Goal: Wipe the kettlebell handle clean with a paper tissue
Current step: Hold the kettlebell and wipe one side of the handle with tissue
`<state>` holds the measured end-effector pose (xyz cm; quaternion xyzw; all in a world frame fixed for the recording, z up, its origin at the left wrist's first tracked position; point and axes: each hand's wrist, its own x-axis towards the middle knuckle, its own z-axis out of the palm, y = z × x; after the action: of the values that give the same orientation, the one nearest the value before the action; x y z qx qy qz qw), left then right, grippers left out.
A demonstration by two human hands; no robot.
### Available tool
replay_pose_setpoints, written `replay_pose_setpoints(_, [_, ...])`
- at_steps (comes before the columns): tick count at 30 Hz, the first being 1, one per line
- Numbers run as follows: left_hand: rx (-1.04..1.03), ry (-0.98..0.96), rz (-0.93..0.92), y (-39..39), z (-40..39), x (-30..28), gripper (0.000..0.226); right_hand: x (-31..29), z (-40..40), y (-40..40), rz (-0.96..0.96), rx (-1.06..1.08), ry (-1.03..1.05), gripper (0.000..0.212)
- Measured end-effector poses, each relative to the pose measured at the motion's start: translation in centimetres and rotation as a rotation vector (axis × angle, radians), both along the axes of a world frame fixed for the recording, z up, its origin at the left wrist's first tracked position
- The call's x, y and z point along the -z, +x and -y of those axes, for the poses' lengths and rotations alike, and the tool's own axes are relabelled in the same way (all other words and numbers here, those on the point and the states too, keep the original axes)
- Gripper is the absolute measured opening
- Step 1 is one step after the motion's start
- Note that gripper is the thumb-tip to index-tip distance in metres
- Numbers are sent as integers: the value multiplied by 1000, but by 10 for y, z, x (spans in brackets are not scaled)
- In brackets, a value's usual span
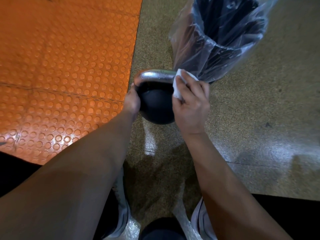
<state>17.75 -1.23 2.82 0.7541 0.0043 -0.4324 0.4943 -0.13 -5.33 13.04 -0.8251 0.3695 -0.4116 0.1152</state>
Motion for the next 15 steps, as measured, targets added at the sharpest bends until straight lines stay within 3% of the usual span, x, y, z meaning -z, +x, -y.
replay_pose_setpoints(15, [-1,16,-6,-1,-1,-1,65,4,-9,-9,-23,-19,3,31])
